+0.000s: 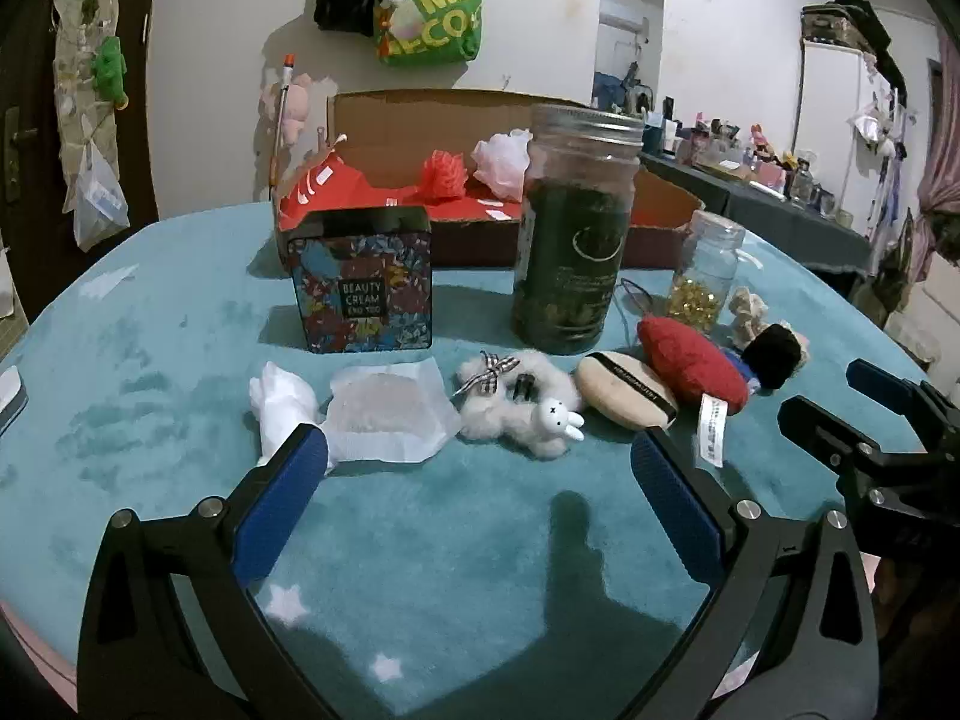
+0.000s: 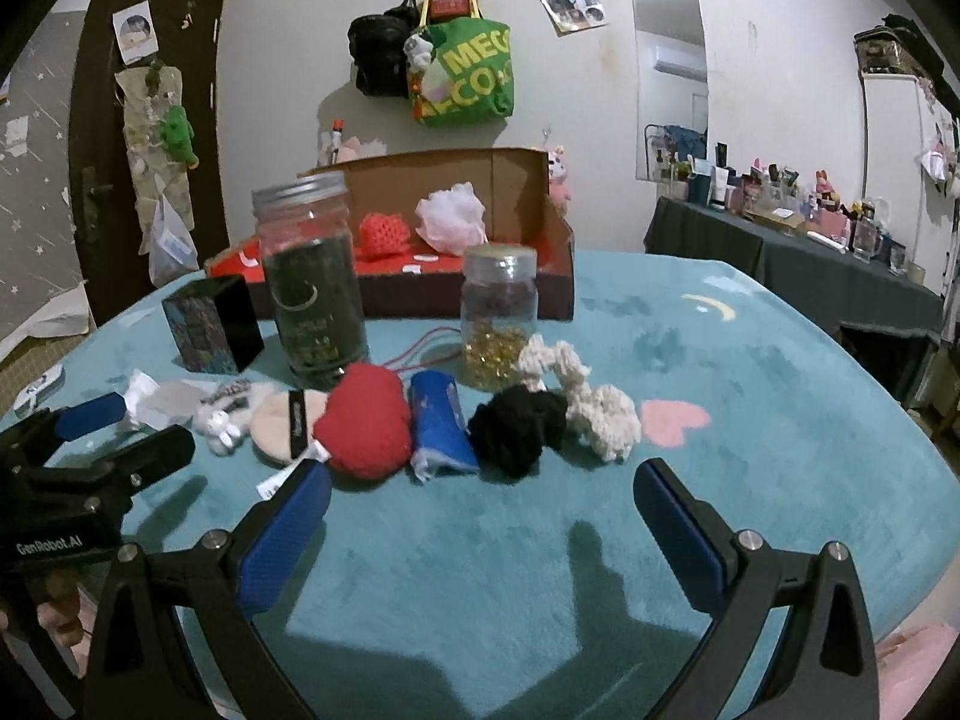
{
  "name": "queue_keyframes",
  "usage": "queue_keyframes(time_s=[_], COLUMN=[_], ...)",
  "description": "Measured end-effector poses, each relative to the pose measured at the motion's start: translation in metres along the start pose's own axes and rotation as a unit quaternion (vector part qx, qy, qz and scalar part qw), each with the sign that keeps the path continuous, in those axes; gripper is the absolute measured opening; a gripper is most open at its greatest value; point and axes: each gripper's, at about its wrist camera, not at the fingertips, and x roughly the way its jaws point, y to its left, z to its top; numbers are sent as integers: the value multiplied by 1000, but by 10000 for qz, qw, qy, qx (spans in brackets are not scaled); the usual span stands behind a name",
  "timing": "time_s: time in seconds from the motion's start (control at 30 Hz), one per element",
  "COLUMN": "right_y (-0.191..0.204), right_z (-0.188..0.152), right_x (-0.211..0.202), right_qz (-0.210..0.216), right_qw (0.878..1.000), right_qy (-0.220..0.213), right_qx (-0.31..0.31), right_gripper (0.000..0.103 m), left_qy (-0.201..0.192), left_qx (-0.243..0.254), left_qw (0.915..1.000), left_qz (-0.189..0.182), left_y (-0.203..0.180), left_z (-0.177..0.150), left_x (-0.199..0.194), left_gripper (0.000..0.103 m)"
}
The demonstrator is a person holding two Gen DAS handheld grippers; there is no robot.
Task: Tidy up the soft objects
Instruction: 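Withdraw both tools from the box back toward the table items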
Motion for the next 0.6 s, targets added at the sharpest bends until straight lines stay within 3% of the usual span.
queue_keyframes(time_s=[0.6], right_y=[-12], right_z=[4], right_x=[12], right_qz=[177], right_qw=[9994], right_qy=[267], right_qx=[115], right_gripper=[103], left_qy=[257], left_qx=[16], left_qw=[9996], left_qz=[100], left_y=[22], left_z=[14], left_x=[4], left_gripper=[103])
